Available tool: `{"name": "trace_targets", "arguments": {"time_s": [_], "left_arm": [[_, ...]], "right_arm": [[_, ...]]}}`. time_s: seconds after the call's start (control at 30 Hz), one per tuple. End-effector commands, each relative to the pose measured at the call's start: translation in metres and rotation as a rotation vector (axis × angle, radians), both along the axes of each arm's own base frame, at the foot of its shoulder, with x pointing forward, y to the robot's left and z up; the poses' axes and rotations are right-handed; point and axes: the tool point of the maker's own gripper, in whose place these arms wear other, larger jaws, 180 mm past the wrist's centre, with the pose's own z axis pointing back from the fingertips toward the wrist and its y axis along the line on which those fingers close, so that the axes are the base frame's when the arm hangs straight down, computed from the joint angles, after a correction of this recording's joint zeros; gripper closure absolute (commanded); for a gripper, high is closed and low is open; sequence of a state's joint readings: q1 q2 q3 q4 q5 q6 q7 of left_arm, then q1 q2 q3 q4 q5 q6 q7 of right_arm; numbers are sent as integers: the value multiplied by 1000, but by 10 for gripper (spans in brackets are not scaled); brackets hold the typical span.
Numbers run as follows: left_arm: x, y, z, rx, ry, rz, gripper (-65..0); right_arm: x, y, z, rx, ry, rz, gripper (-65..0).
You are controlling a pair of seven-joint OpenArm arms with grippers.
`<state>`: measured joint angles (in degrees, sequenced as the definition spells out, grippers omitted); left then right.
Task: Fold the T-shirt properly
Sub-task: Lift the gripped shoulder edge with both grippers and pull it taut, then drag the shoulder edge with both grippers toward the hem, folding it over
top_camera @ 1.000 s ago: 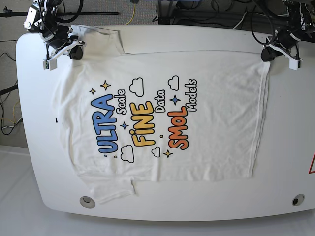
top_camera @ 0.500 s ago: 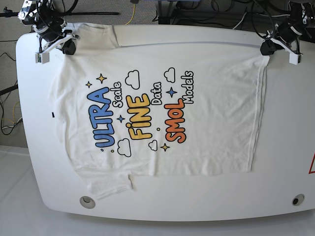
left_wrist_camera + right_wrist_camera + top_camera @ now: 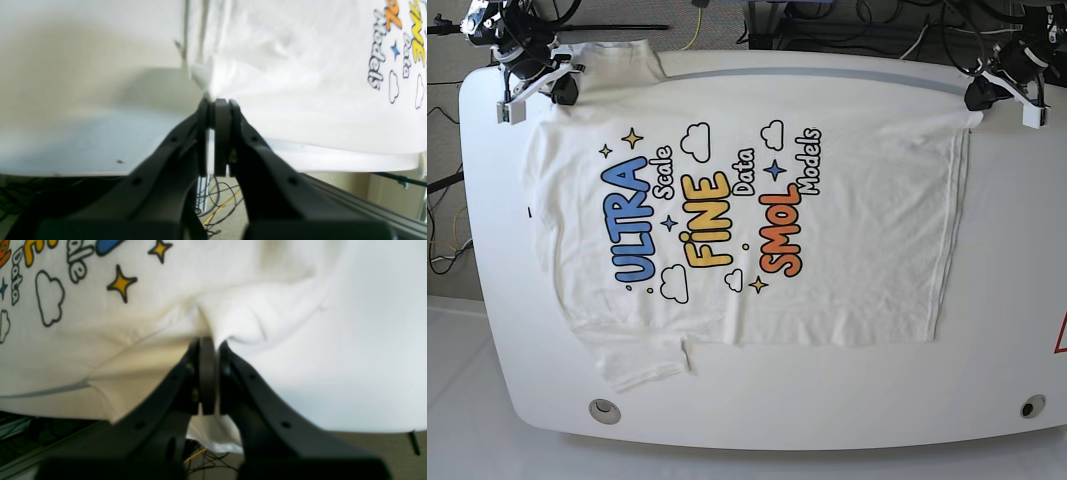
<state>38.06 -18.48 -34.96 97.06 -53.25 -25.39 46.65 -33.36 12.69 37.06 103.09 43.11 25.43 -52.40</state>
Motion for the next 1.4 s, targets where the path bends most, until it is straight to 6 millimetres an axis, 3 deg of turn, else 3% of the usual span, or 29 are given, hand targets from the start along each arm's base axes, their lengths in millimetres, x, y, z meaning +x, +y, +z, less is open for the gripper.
{"name": "trace_targets", "arguments": {"time_s": [0.0,0.23,0.63,0.97,1.03,1.37], "left_arm": [[0,7,14,35,-34,-10,0],[-7,13,22,67,-36,-12,0],[-14,23,19,65,-12,22,0],[16,20,30,39,-101,28,0],[32,16,38,45,-139,8,0],[72,14,45,61,-206,5,0]], "right_arm": [[1,-5,8,-22,-19,6,0],[-3,-4,8,-21,-9,10,0],[3,-1,16,-30,-37,16,0],[31,1,31,-40,-110,35,0],[41,2,34,-37,-135,37,0],[70,5,45,-39,-200,53,0]]}}
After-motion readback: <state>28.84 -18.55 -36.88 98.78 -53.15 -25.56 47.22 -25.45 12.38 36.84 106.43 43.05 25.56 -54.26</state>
